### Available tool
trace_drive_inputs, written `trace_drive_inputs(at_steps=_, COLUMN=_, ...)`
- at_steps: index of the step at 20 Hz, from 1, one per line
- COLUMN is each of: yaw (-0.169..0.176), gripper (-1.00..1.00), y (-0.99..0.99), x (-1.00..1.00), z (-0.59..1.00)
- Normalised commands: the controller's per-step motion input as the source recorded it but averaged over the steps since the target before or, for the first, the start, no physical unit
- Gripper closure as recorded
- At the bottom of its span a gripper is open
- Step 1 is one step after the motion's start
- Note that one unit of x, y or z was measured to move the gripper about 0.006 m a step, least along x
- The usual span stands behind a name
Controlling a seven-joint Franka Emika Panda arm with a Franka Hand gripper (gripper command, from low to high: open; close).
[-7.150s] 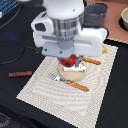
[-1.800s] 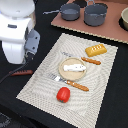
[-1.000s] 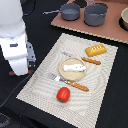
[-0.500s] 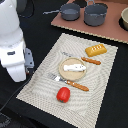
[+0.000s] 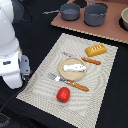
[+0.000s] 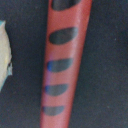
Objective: Interact with the objects in diverse but meaningful ways.
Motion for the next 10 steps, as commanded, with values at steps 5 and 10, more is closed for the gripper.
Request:
trace_drive_inputs(at_steps=5, yaw=0.0, gripper=1.0, y=-0.01, x=-0.14, z=-0.34)
trace_drive_inputs(at_steps=10, yaw=0.0, gripper=1.0, y=-0.01, x=-0.15, z=-0.32)
